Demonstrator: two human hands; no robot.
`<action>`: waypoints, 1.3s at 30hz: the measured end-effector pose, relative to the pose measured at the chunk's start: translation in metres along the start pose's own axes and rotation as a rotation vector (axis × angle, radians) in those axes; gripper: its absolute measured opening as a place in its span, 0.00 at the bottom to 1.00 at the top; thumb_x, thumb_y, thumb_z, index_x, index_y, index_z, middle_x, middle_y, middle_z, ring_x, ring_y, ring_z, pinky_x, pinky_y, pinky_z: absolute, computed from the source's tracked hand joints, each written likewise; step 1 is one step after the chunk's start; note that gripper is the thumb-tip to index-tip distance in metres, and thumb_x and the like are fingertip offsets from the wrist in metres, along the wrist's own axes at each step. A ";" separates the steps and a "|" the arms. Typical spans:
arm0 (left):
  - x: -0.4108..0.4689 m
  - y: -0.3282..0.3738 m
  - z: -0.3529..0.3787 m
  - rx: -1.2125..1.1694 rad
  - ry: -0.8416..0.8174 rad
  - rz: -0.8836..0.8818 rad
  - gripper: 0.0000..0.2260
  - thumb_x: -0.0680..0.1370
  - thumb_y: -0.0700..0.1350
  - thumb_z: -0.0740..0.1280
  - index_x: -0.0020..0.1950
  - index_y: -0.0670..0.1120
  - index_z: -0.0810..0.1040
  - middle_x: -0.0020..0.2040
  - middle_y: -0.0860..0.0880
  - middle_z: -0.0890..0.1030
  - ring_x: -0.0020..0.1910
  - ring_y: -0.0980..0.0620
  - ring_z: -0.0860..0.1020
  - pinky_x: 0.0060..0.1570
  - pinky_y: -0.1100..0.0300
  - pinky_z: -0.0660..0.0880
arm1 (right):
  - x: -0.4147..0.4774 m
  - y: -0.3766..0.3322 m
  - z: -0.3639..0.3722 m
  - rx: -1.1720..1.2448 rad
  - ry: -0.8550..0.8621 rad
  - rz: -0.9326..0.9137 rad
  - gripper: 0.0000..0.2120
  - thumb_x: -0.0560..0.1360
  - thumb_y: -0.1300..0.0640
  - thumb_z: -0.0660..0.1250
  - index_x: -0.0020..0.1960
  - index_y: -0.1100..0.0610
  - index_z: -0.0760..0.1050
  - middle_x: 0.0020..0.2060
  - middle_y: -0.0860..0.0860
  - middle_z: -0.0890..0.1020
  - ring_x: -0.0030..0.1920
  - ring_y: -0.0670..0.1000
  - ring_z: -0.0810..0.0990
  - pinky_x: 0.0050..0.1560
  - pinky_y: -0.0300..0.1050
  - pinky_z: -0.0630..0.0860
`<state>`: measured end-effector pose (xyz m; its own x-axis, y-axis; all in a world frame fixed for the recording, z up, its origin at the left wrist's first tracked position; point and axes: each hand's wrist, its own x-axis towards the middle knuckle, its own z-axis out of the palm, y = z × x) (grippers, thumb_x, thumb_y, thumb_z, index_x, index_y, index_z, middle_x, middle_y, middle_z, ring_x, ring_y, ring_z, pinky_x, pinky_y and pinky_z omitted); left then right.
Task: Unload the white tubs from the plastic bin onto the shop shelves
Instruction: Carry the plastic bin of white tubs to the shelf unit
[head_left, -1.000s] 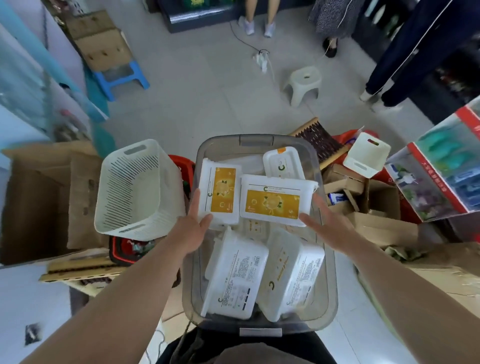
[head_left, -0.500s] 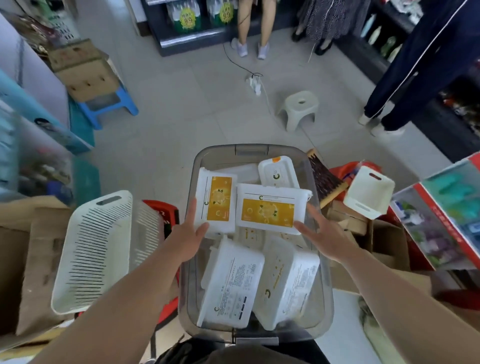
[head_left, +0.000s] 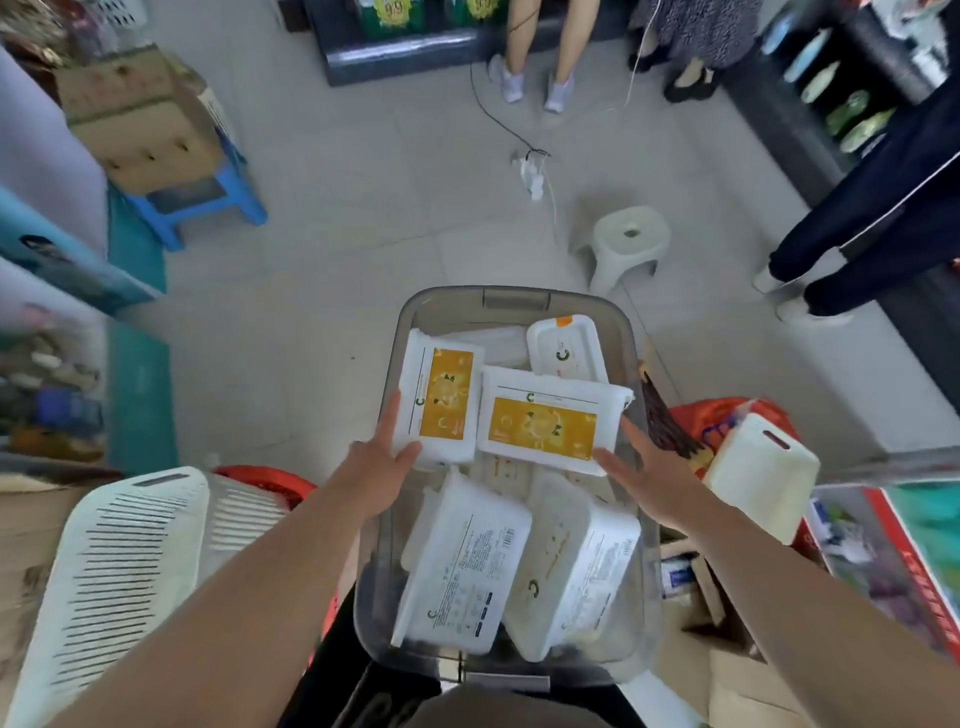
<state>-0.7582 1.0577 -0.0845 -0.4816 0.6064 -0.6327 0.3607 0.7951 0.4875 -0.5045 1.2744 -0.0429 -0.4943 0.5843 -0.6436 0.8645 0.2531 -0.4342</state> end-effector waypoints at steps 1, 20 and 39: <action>0.011 0.002 -0.008 0.002 -0.003 -0.009 0.32 0.81 0.58 0.53 0.69 0.69 0.28 0.57 0.40 0.79 0.32 0.50 0.79 0.37 0.56 0.78 | 0.012 -0.007 -0.003 0.005 0.000 -0.001 0.35 0.77 0.38 0.59 0.77 0.46 0.47 0.23 0.50 0.71 0.22 0.46 0.70 0.20 0.31 0.62; 0.190 0.009 -0.281 0.006 0.057 0.019 0.32 0.82 0.56 0.54 0.75 0.61 0.34 0.63 0.44 0.77 0.38 0.52 0.77 0.44 0.58 0.72 | 0.212 -0.250 -0.096 -0.046 0.061 -0.131 0.37 0.71 0.29 0.55 0.76 0.40 0.50 0.45 0.53 0.84 0.40 0.48 0.79 0.43 0.44 0.70; 0.367 -0.068 -0.516 -0.238 0.165 -0.189 0.32 0.82 0.55 0.55 0.76 0.57 0.35 0.73 0.46 0.66 0.48 0.52 0.75 0.54 0.56 0.73 | 0.488 -0.561 -0.151 -0.260 -0.144 -0.308 0.41 0.65 0.22 0.52 0.74 0.34 0.47 0.57 0.54 0.80 0.42 0.50 0.79 0.38 0.37 0.71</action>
<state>-1.3719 1.2232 -0.0390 -0.6516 0.4243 -0.6288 0.0661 0.8576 0.5101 -1.2172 1.5341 -0.0179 -0.7248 0.3422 -0.5980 0.6595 0.5956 -0.4585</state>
